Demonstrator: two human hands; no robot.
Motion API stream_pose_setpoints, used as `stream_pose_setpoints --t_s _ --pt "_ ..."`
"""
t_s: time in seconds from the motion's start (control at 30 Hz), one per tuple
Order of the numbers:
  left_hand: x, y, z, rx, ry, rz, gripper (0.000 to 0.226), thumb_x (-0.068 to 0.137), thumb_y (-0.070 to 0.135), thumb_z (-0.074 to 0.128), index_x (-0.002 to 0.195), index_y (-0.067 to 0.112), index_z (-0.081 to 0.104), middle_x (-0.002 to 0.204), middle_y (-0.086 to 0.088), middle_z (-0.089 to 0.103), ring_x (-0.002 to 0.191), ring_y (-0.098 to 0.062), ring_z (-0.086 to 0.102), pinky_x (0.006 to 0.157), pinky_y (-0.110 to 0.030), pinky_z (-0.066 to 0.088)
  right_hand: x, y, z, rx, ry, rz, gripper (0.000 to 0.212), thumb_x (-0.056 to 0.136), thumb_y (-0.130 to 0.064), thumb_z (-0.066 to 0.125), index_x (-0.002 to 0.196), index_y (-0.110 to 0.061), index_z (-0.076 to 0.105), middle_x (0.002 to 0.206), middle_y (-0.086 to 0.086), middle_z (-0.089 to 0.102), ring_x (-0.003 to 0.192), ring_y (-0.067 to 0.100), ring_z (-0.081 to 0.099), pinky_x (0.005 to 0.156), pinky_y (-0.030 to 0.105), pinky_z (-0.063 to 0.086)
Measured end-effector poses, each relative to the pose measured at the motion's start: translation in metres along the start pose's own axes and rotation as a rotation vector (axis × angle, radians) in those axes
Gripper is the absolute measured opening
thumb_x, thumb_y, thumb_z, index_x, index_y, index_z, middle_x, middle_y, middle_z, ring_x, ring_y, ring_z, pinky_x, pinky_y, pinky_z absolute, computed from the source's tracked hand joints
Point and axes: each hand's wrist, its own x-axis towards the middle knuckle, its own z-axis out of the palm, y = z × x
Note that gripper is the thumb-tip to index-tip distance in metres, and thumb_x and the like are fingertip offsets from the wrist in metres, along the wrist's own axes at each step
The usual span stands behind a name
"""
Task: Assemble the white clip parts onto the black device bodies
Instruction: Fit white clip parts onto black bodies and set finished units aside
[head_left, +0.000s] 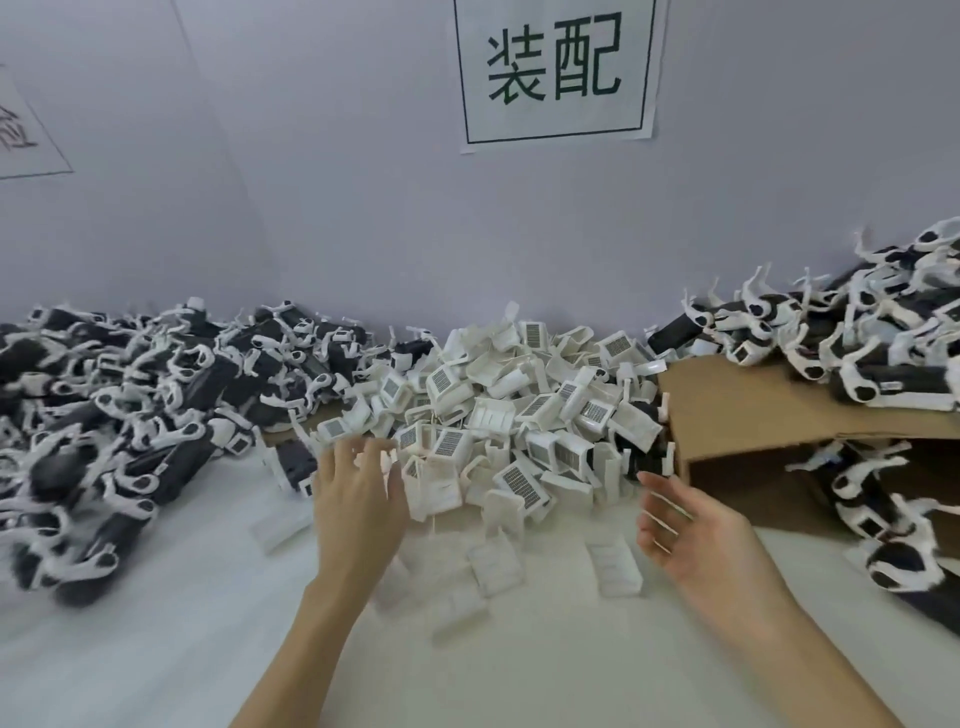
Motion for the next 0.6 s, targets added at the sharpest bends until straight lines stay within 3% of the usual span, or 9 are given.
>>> stream_pose_setpoints --t_s 0.07,0.17,0.23,0.4,0.5,0.6 --pt "0.007 -0.016 -0.002 0.093 -0.035 -0.141 0.034 0.102 0.027 0.066 0.134 0.016 0.067 0.151 -0.018 0.049 0.139 -0.045 0.041 0.109 -0.061 0.034 -0.002 0.001 0.001 -0.018 0.0 0.002 0.029 0.105 -0.026 0.053 0.106 -0.007 0.075 0.079 0.003 0.068 0.064 0.014 0.065 0.053 0.023 0.057" --pt "0.016 -0.046 -0.004 0.189 -0.271 -0.342 0.045 0.109 0.056 0.035 0.151 0.046 0.049 0.176 -0.006 0.016 0.159 -0.039 0.017 0.12 -0.061 0.019 -0.006 0.002 0.005 -0.027 -0.013 0.015 0.029 0.105 -0.025 0.053 0.107 -0.006 0.074 0.077 0.002 0.068 0.065 0.015 0.063 0.053 0.023 0.057" --pt "0.016 -0.061 -0.001 0.233 -0.402 -0.371 0.05 0.108 0.056 0.024 0.154 0.049 0.043 0.178 -0.003 0.01 0.156 -0.039 0.027 0.121 -0.056 0.022 -0.009 0.003 0.009 -0.039 -0.019 0.031 0.028 0.104 -0.025 0.053 0.107 -0.006 0.074 0.077 0.002 0.067 0.067 0.016 0.062 0.054 0.023 0.057" --pt "0.018 -0.069 0.007 0.227 -0.257 -0.335 0.047 0.11 0.052 0.039 0.132 0.024 0.07 0.157 -0.003 0.042 0.12 -0.044 0.06 0.108 -0.049 0.035 -0.012 0.006 0.012 -0.053 -0.03 0.055 0.028 0.104 -0.026 0.055 0.108 -0.006 0.075 0.078 0.003 0.066 0.066 0.017 0.061 0.055 0.024 0.056" --pt "0.014 -0.072 0.005 0.169 -0.148 -0.278 0.037 0.105 0.047 0.057 0.113 0.018 0.078 0.136 -0.001 0.053 0.098 -0.043 0.061 0.1 -0.048 0.037 -0.014 0.006 0.012 -0.048 -0.035 0.059 0.028 0.103 -0.025 0.056 0.107 -0.005 0.075 0.077 0.004 0.067 0.065 0.017 0.062 0.053 0.024 0.056" --pt "0.013 -0.067 -0.002 0.081 -0.034 -0.2 0.022 0.096 0.036 0.077 0.096 0.014 0.074 0.124 -0.002 0.058 0.089 -0.039 0.055 0.09 -0.045 0.033 -0.016 0.005 0.012 -0.03 -0.033 0.057 0.027 0.103 -0.023 0.056 0.108 -0.004 0.074 0.077 0.005 0.066 0.066 0.018 0.06 0.052 0.023 0.056"
